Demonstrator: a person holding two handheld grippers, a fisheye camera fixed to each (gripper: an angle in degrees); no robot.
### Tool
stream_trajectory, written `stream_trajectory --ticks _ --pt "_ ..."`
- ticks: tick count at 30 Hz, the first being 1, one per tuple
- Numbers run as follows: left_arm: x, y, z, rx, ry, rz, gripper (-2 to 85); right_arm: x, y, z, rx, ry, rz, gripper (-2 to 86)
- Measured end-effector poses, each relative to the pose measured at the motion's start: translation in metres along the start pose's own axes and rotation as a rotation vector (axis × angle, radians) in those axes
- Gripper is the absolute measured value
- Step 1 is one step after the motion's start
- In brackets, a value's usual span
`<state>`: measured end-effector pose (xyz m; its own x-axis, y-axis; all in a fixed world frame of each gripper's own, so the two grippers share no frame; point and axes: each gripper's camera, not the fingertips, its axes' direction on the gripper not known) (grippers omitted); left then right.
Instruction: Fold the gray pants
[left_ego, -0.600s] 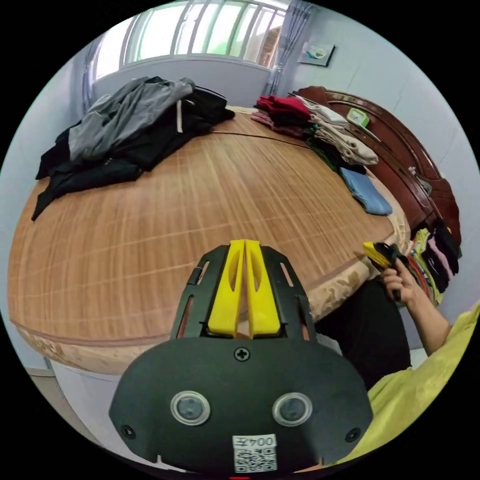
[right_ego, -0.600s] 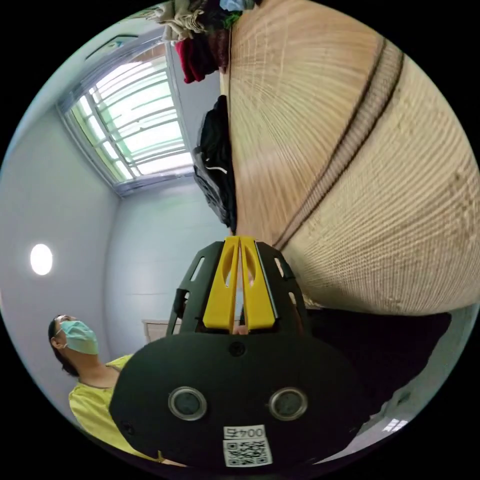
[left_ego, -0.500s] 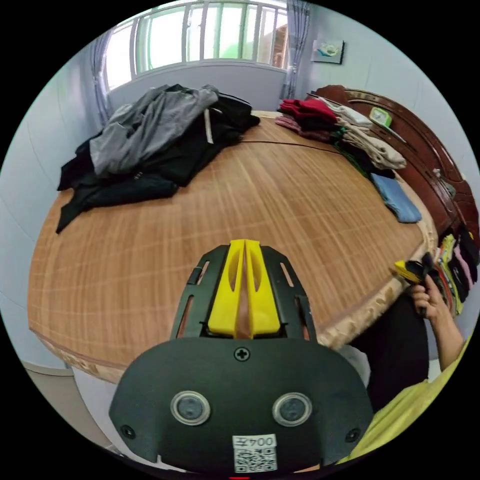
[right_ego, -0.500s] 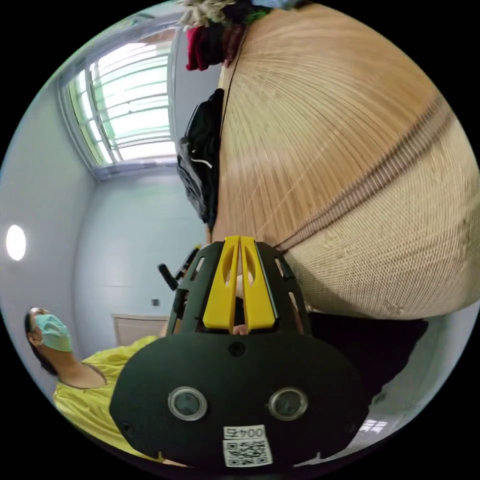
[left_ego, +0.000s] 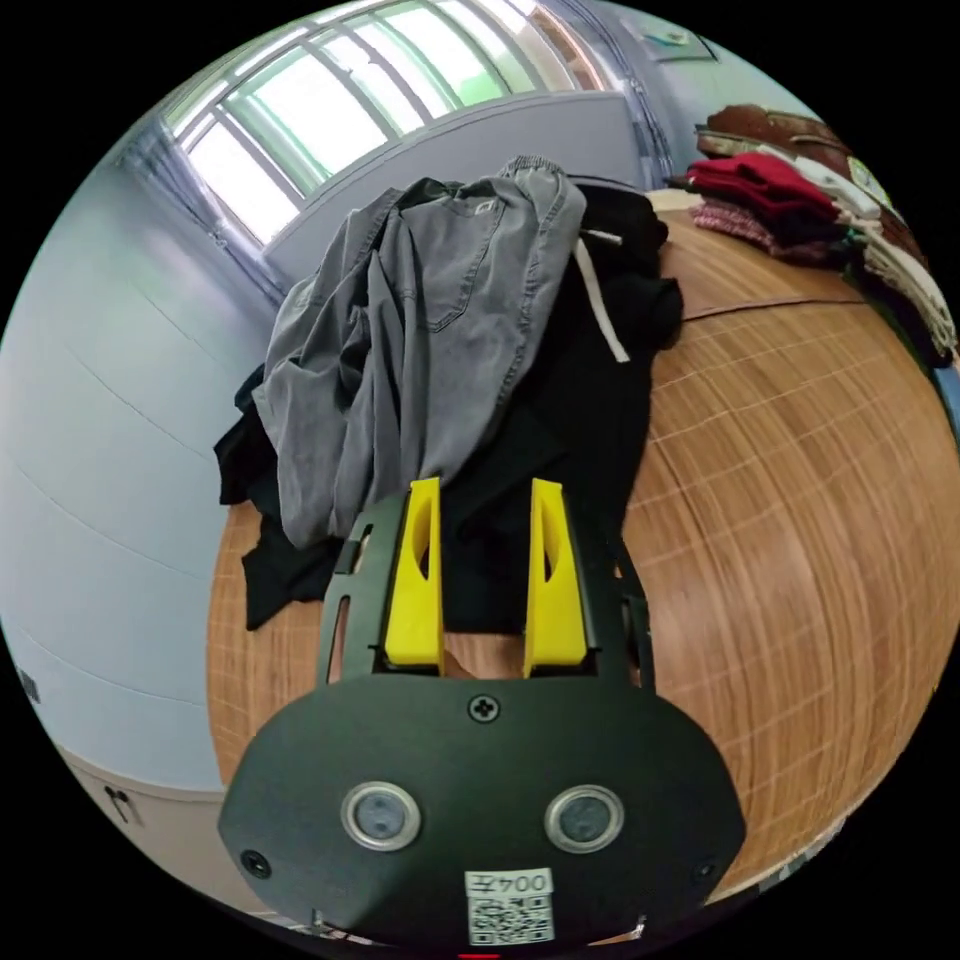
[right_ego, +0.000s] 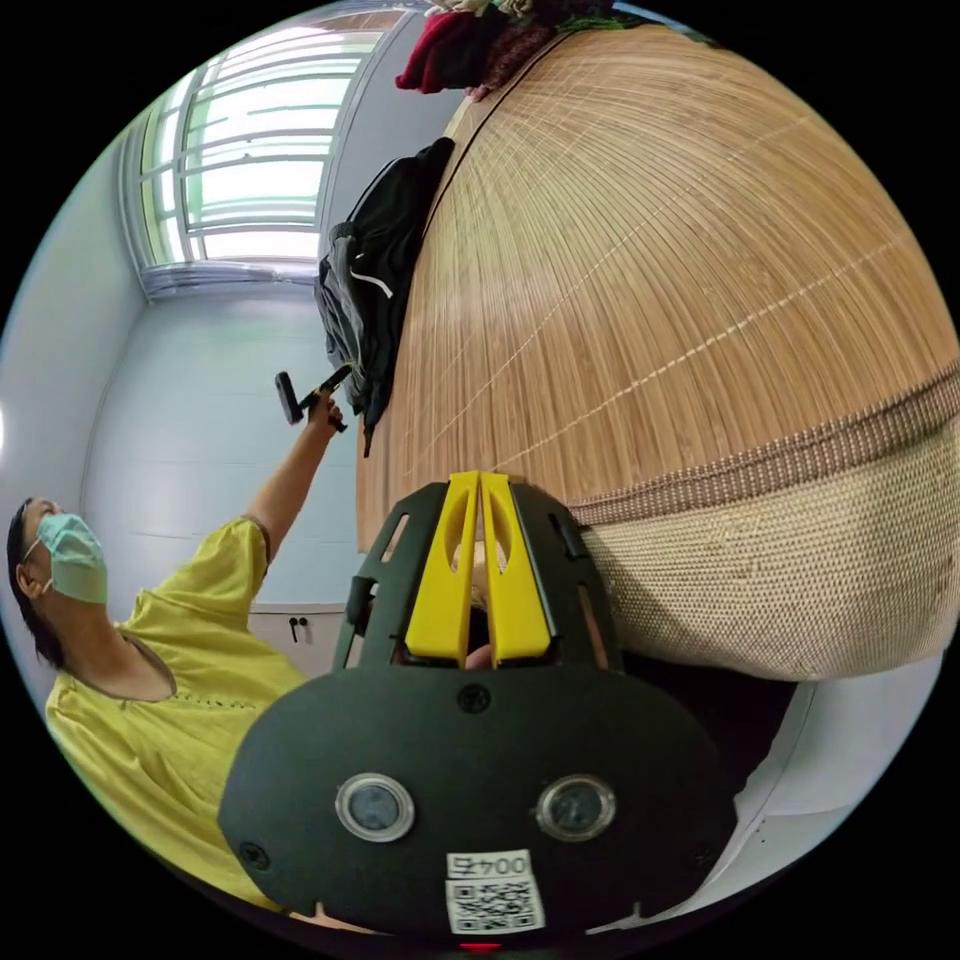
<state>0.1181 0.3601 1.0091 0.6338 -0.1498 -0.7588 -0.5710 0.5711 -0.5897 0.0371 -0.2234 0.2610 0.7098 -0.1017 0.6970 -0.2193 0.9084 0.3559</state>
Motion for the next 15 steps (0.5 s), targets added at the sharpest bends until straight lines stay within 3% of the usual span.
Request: stream_trajectory --ticks 9,11,15 --pt "0.019 -0.023 0.073 -0.073 -0.160 -0.010 3.3 -0.019 0.000 0.011 0.032 0.078 -0.059 -0.6" --pt "0.001 -0.012 0.059 -0.001 -0.127 -0.080 2.1 -0.022 0.001 0.012 0.036 0.091 -0.070 -0.6" --pt "-0.044 0.050 0.000 0.219 0.149 -0.226 1.0 -0.032 0.003 0.014 0.052 0.150 -0.114 -0.4"
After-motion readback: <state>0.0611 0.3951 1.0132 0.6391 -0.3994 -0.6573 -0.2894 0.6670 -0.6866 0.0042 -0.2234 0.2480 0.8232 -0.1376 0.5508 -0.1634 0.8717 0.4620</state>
